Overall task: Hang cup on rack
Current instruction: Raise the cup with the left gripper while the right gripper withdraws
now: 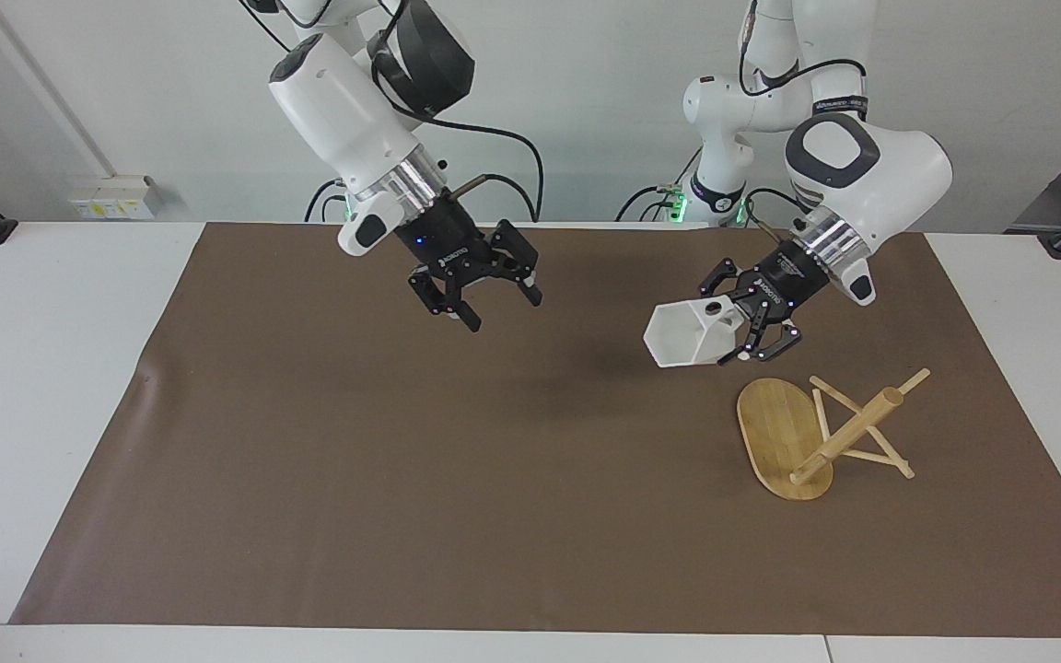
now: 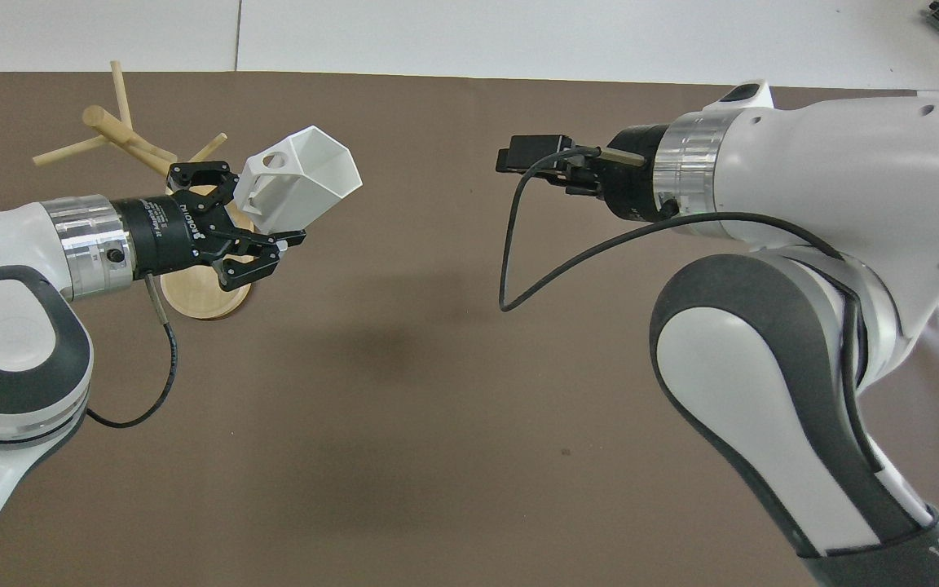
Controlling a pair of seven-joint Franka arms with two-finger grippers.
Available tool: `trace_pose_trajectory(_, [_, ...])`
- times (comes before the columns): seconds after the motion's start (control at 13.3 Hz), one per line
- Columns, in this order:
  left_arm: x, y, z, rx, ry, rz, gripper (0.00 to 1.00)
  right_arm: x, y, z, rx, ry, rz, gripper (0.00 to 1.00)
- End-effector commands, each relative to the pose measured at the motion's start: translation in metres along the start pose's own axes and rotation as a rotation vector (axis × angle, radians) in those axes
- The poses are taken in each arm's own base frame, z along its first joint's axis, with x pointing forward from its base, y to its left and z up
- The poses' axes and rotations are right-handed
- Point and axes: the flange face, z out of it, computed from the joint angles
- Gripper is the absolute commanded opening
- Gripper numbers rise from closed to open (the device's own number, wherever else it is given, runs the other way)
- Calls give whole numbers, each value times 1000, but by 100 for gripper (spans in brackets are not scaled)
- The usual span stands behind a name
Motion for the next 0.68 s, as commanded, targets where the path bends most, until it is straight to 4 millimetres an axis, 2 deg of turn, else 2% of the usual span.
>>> trace_pose_trajectory(0.0, [28, -3, 5, -97, 42, -119, 0, 9, 22, -11, -68, 25, -22, 100])
trace_pose_trajectory(0.15, [43, -1, 4, -187, 52, -177, 0, 21, 44, -20, -108, 47, -10, 100])
trace_pose_trajectory(0.38, [48, 4, 1, -204, 50, -224, 0, 35, 71, -33, -178, 80, -11, 100])
trace_pose_trajectory(0.6, [52, 9, -4, -239, 47, -237, 0, 52, 110, -52, -285, 119, -54, 100])
